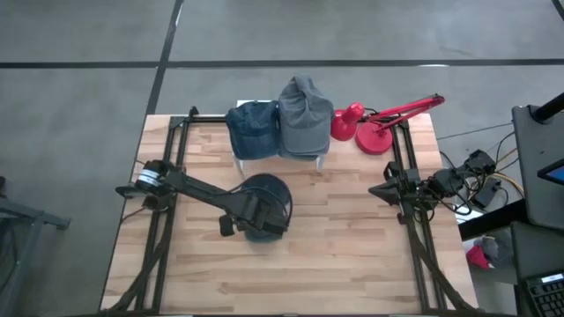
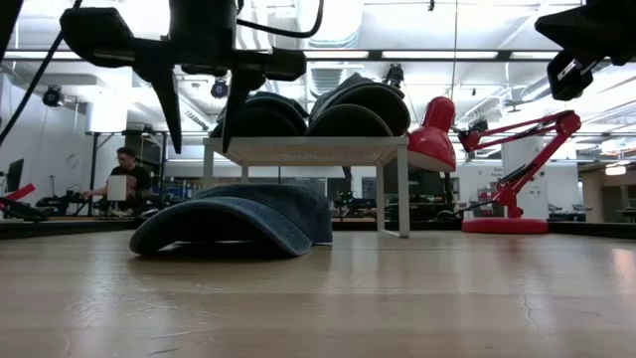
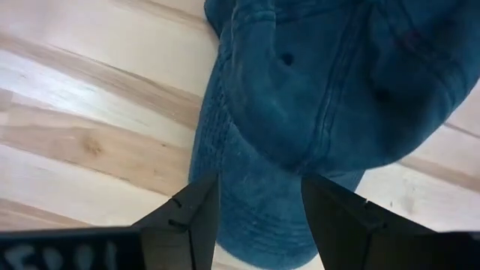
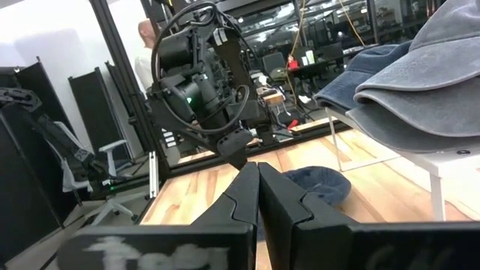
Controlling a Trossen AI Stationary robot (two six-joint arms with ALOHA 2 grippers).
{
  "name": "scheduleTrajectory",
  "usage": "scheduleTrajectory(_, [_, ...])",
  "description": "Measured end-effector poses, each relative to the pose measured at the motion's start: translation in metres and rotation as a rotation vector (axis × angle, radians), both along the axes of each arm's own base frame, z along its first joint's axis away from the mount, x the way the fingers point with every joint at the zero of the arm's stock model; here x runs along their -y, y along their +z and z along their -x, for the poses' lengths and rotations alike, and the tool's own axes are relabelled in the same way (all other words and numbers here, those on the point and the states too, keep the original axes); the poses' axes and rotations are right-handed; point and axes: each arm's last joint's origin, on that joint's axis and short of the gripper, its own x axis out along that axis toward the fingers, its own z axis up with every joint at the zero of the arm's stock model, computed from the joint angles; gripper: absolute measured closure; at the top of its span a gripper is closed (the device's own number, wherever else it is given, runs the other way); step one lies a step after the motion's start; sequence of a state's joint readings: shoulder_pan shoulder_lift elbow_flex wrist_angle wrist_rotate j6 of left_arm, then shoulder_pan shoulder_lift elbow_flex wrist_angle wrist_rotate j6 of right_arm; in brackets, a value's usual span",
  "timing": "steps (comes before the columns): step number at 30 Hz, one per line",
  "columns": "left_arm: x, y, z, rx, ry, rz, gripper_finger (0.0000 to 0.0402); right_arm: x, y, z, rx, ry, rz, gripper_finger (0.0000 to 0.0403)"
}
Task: Pick & Place hat
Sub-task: Put the blue cap on top of the blue cap on the shelf
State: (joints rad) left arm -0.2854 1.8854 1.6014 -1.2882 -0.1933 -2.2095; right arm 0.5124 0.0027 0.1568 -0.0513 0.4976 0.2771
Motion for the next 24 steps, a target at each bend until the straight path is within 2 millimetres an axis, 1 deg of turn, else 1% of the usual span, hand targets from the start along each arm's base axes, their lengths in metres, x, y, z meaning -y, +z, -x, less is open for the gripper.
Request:
scheduleTrajectory(5, [-0.007, -0.002, -0.002, 0.005, 0.036, -0.017, 0.0223, 0.0, 0.0, 0.0, 0.0, 0.0, 0.0, 0.0394])
scheduleTrajectory(8, [-0.013, -0.007, -0.002, -0.008, 0.053, -0.022, 0.0223, 0.0, 0.0, 0.0, 0.0, 0.0, 0.0, 0.0394])
scheduleTrajectory(18, [-0.029, -0.037, -0.007, 0.051, 0.104, -0.006, 0.0223, 0.0, 0.0, 0.0, 0.0, 0.0, 0.0, 0.0394])
scheduleTrajectory(24, [-0.031, -0.052, -0.007, 0.074, 0.111, 0.002, 0.0223, 0.0, 0.0, 0.0, -0.001, 0.0, 0.0, 0.0394])
